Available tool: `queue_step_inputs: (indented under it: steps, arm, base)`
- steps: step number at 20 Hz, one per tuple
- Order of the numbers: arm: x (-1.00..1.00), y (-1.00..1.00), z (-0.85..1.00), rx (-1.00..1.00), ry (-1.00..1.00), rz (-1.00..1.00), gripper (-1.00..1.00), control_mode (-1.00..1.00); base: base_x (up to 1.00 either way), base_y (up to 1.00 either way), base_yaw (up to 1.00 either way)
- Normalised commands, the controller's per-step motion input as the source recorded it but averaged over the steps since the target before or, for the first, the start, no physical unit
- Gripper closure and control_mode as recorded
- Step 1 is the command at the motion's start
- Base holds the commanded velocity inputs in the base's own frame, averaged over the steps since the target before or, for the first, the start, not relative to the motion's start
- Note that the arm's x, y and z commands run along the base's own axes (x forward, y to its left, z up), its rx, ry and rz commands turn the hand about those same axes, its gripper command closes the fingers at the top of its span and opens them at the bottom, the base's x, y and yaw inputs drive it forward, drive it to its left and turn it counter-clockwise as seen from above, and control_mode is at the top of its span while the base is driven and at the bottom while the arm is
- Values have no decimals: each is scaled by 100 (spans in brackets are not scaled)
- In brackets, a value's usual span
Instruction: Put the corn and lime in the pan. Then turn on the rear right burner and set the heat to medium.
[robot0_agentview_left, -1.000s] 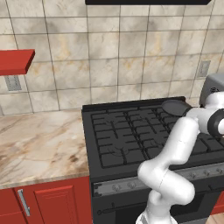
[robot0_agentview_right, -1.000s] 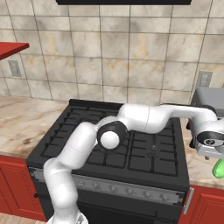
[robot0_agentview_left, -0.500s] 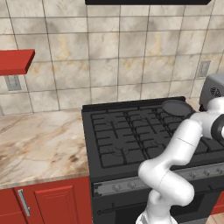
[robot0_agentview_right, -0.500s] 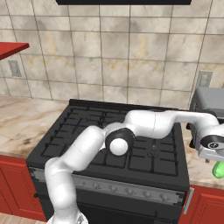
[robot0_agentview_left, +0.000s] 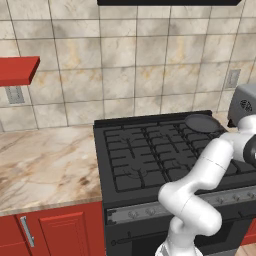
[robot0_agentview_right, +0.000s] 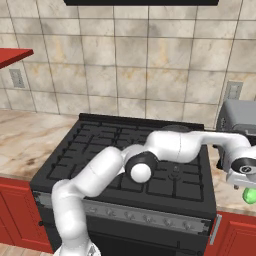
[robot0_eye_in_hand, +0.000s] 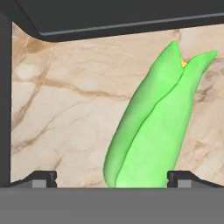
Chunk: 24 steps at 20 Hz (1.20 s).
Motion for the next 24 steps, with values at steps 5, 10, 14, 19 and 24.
queue_step_inputs:
  steps: [5, 10, 14, 19, 24]
  arm:
    - [12, 0, -28, 0, 3, 0, -100, -100]
    - [12, -7, -24, 0, 0, 0, -100, -100]
    - [7, -19, -26, 0, 0, 0, -100, -100]
    - [15, -3, -37, 0, 0, 0, -100, -100]
    - [11, 0, -28, 0, 0, 0, -100, -100]
  base:
    - [0, 0, 0]
    - [0, 0, 0]
    - [0, 0, 0]
    - [0, 0, 0]
    - [0, 0, 0]
